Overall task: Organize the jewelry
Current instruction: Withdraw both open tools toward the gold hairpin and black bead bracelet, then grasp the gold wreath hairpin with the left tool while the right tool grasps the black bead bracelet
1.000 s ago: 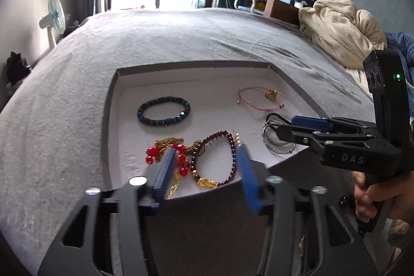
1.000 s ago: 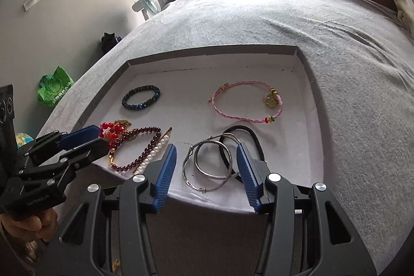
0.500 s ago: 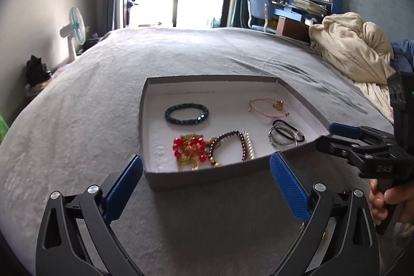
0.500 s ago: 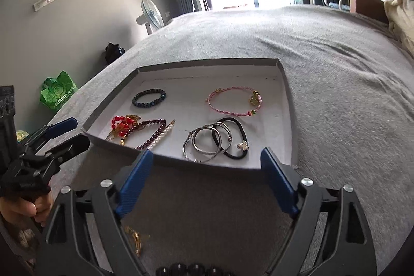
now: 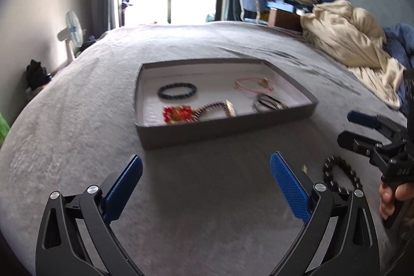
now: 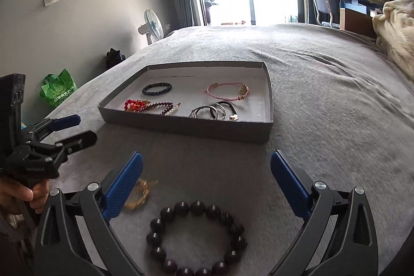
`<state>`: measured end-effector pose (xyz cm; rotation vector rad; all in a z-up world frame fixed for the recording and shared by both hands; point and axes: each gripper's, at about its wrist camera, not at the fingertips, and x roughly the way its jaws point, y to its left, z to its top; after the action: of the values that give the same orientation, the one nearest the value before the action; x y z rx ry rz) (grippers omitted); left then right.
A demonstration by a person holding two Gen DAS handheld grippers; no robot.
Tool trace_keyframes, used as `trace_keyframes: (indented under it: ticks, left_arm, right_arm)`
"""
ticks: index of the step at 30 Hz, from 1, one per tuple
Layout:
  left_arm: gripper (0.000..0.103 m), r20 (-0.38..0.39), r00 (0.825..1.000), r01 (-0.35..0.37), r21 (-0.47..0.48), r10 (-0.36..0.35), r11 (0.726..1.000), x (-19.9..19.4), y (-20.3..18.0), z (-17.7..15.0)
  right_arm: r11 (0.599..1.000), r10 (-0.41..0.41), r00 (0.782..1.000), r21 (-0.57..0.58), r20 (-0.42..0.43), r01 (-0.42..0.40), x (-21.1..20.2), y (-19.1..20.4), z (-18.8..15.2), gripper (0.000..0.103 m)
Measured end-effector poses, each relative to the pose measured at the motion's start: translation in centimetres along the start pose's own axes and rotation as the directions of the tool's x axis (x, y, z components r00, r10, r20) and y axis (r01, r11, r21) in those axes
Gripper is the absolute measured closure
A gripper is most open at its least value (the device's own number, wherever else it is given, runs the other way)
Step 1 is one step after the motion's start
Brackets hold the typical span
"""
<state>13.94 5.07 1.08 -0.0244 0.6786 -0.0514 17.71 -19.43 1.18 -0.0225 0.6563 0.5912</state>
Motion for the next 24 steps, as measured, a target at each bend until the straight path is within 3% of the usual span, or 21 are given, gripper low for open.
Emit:
trace_keyframes:
  ticks: [10, 24]
  left_arm:
    - [0.005, -0.019, 1.0, -0.005, 0.108, 0.007, 0.994, -1.0, -3.3, -2.2]
    - [0.005, -0.089, 0.996, 0.05, 0.247, -0.029, 0.968, 0.2, -6.8, -2.3]
  right_arm:
    - [0.996, 0.014, 1.0, 0.093, -0.02, -0.012, -2.1, -0.6, -3.0, 0.006]
    - [0.975, 0.015, 1.0, 0.221, -0.024, -0.009, -2.3, -2.8, -3.8, 0.006]
